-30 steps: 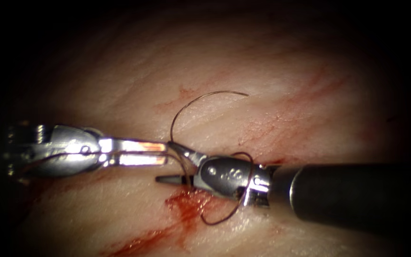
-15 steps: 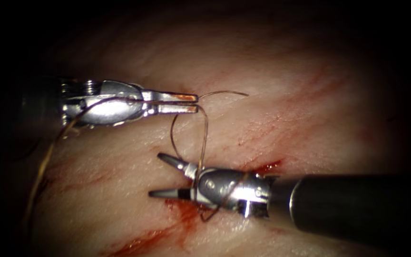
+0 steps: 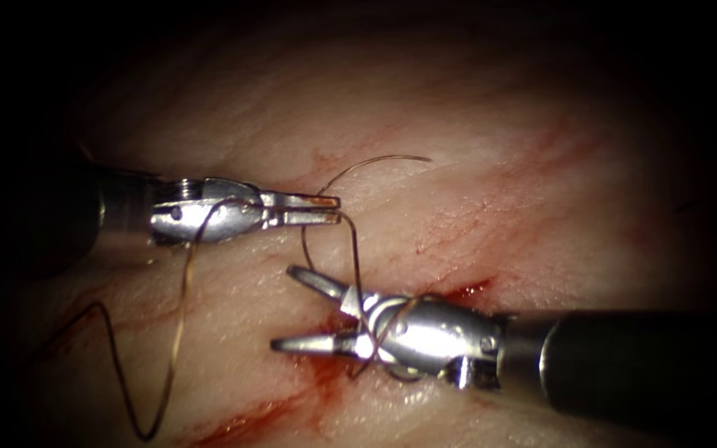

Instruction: Wound Closure

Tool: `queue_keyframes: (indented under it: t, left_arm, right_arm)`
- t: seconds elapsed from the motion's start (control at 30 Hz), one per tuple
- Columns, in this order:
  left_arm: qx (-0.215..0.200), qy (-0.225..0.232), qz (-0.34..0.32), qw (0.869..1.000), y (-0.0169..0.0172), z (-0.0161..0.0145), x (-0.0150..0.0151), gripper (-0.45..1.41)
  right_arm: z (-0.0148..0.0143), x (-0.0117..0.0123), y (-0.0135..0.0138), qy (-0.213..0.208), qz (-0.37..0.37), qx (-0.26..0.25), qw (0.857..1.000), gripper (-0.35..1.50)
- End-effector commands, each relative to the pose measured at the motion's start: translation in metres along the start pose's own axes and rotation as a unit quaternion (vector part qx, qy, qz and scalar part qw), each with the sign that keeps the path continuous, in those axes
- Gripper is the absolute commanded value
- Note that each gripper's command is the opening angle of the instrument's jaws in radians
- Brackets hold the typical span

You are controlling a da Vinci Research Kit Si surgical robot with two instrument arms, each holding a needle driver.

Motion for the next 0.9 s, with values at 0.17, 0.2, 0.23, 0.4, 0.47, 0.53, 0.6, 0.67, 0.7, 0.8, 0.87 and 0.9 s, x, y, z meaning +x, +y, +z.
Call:
queue_keyframes:
  t: [0.17, 0.2, 0.23, 0.4, 0.47, 0.53, 0.6, 0.67, 0.7, 0.8, 0.87, 0.9]
  left_arm:
    - [-0.004, 0.002, -0.002, 1.0, 0.0013, 0.0011, -0.0006, -0.45]
    - [-0.005, 0.002, -0.002, 1.0, 0.0015, 0.0012, -0.0006, -0.45]
    - [-0.006, 0.001, -0.001, 1.0, 0.0018, 0.0012, -0.0006, -0.45]
    - [-0.008, 0.009, -0.003, 1.0, 0.0033, 0.0006, -0.0009, -0.45]
    - [-0.01, 0.01, -0.003, 1.0, 0.004, 0.0001, -0.0012, -0.45]
    - [-0.011, 0.01, -0.001, 1.0, 0.0046, -0.0001, -0.0015, -0.45]
    - [-0.012, 0.01, -0.003, 1.0, 0.0051, -0.0002, -0.0016, -0.45]
    - [-0.012, 0.01, -0.001, 1.0, 0.0057, -0.0001, -0.0018, -0.45]
    - [-0.012, 0.01, 0.0, 1.0, 0.006, 0.0, -0.0018, -0.45]
    - [-0.011, 0.009, -0.001, 1.0, 0.0069, 0.0004, -0.0019, -0.45]
    - [-0.01, 0.011, -0.001, 1.0, 0.0076, 0.0005, -0.0017, -0.45]
    - [-0.011, 0.011, -0.001, 1.0, 0.0078, 0.0006, -0.0016, -0.45]
  right_arm:
    - [0.0002, 0.0, 0.0008, 0.018, 0.002, -0.045, 0.999, 1.4]
    - [0.0, 0.0001, 0.0011, 0.023, 0.003, -0.053, 0.998, 1.4]
    - [-0.0002, 0.0002, 0.0014, 0.027, 0.003, -0.063, 0.998, 1.4]
    - [-0.0024, 0.0009, 0.003, 0.036, 0.012, -0.111, 0.993, 1.41]
    - [-0.0035, 0.0009, 0.0038, 0.035, 0.015, -0.124, 0.991, 1.41]
    - [-0.0038, 0.0006, 0.0042, 0.033, 0.016, -0.131, 0.991, 1.41]
    - [-0.0038, 0.0004, 0.0045, 0.031, 0.016, -0.135, 0.99, 1.41]
    - [-0.0037, 0.0002, 0.0048, 0.031, 0.019, -0.136, 0.99, 1.36]
    - [-0.0037, 0.0002, 0.0049, 0.033, 0.03, -0.137, 0.99, 1.33]
    - [-0.0036, 0.0001, 0.0057, 0.036, 0.079, -0.158, 0.984, 1.33]
    - [-0.0034, 0.0, 0.0062, 0.036, 0.116, -0.173, 0.977, 1.33]
    - [-0.0033, 0.0, 0.0065, 0.034, 0.128, -0.18, 0.975, 1.33]
